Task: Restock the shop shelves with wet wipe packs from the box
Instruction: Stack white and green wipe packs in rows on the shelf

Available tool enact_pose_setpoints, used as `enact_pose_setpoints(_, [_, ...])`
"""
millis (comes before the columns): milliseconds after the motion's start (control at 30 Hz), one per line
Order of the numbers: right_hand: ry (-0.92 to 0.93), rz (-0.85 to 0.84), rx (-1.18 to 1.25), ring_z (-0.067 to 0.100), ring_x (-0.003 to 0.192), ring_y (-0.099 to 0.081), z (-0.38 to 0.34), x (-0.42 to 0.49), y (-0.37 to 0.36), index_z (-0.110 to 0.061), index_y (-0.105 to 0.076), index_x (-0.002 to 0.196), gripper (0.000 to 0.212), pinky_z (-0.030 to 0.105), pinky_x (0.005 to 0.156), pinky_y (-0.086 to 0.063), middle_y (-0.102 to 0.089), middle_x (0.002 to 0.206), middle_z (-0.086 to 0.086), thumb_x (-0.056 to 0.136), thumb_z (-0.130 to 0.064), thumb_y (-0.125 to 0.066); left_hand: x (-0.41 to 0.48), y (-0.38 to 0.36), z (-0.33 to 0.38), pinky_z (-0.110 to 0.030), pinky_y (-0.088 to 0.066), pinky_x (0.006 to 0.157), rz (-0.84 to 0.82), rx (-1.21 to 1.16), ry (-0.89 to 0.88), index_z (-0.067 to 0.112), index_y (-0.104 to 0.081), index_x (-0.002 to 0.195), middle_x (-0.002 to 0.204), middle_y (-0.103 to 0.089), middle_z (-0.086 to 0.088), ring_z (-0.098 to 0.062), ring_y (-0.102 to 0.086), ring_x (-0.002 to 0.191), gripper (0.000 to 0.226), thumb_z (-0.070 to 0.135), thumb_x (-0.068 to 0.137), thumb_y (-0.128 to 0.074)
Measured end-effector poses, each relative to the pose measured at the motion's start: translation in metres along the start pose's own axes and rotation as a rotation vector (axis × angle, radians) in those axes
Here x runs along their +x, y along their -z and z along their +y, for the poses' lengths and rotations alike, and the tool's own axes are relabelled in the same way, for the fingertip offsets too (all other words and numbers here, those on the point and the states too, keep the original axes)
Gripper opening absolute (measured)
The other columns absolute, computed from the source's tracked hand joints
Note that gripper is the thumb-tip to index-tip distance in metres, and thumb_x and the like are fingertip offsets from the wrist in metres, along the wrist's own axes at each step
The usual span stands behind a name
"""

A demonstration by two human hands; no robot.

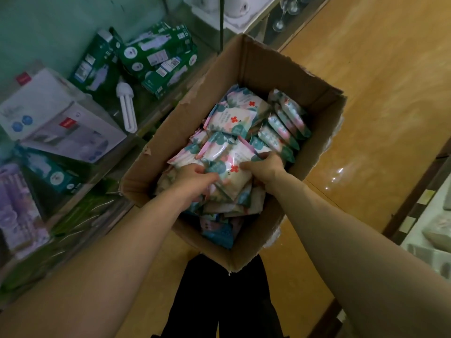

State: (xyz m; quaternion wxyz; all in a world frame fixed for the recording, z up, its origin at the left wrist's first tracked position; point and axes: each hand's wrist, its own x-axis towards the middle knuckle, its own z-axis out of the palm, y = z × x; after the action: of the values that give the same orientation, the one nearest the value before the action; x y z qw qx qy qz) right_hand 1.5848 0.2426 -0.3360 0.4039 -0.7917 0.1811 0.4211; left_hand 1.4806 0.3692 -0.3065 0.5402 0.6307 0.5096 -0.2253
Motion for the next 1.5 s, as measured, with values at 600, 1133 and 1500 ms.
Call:
enact_pose_setpoints(600, [0.59, -0.138, -1.061, 0.029, 0.112, -0.053, -0.011, -0.008, -0.021, -0.013, -0.052, 0.127, 0.036, 0.036, 0.083, -0.049, -0.054, 0.122, 0.011, 0.091, -0.017, -0.053, 0.013, 0.033, -0.007, -0.04, -0.056, 0.08, 0.055, -0.474, -0.02, 0.017, -0.063, 0.106, 0.097, -0.072, -0.005, -0.022, -0.069, 0.087, 0.018, 0.016, 0.088, -0.067])
enact_pose_setpoints(1133, [0.348, -0.05, -0.634, 0.023, 0.086, -0.055, -0.006, -0.027, 0.015, -0.009, -0.055, 0.096, 0.025, 0.029, 0.06, -0.046, -0.056, 0.084, 0.003, 0.087, -0.029, -0.066, -0.007, 0.039, 0.002, -0.037, -0.056, 0.071, 0.064, -0.483, -0.065, 0.014, -0.061, 0.113, 0.096, -0.07, -0.005, -0.021, -0.067, 0.085, 0.024, 0.016, 0.09, -0.064])
enact_pose_setpoints(1500, [0.313, 0.113, 0.308, 0.017, 0.068, -0.065, -0.036, -0.128, 0.106, -0.017, -0.058, 0.089, 0.013, 0.027, 0.054, -0.056, -0.068, 0.089, 0.004, 0.086, -0.011, -0.068, -0.085, 0.02, 0.084, -0.024, -0.053, 0.043, -0.062, -0.435, -0.285, 0.016, -0.059, 0.102, 0.078, -0.065, -0.004, -0.013, -0.064, 0.052, 0.013, 0.01, 0.091, -0.06])
